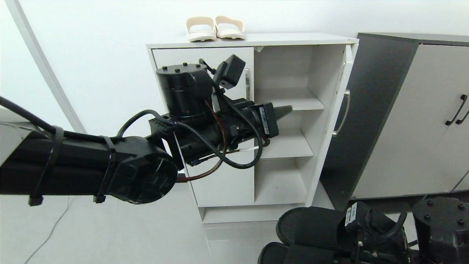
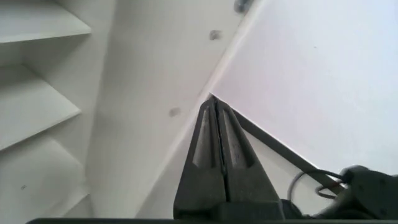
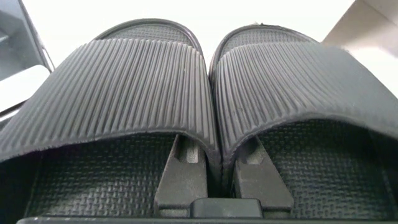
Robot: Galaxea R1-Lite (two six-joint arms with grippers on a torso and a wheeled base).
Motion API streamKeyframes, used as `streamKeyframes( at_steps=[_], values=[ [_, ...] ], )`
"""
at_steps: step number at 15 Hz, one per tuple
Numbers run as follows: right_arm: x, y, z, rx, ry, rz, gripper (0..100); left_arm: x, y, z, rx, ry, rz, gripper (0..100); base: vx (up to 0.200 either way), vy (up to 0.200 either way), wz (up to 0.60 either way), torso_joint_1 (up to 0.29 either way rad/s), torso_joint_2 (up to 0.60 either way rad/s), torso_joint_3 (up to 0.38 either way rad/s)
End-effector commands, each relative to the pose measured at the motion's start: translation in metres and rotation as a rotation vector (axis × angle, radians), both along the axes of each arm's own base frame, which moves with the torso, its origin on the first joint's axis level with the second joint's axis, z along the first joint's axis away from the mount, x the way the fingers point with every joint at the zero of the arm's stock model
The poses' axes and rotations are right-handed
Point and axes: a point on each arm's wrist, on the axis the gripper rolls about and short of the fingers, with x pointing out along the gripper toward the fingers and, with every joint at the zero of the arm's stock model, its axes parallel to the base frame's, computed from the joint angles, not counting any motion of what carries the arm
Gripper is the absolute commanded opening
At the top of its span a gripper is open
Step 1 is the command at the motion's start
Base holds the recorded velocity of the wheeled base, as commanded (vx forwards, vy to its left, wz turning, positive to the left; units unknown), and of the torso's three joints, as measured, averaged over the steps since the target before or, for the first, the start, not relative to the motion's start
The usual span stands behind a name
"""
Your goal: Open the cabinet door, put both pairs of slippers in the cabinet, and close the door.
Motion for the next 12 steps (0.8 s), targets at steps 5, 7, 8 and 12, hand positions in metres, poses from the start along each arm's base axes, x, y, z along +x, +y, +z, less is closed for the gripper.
streamKeyframes(
  at_steps=[5, 7, 8, 12],
  values=[
    [0.039, 0.037, 0.027, 0.143, 0.003, -0.361, 0, -0.064, 0.120, 0.021, -0.010, -0.072, 0.305, 0, 0.000, 0.000, 0.00, 0.000, 0.00, 0.000],
    [0.058, 0.053, 0.032, 0.155, -0.043, -0.493, 0, -0.121, 0.160, 0.016, 0.085, -0.040, 0.450, 0, 0.000, 0.000, 0.00, 0.000, 0.00, 0.000],
    [0.062, 0.056, 0.033, 0.153, -0.056, -0.528, 0, -0.134, 0.167, 0.014, 0.114, -0.036, 0.486, 0, 0.000, 0.000, 0.00, 0.000, 0.00, 0.000],
    [0.094, 0.080, 0.031, 0.111, -0.151, -0.785, 0, -0.263, 0.235, -0.013, 0.220, -0.007, 0.778, 0, 0.000, 0.000, 0.00, 0.000, 0.00, 0.000]
  ],
)
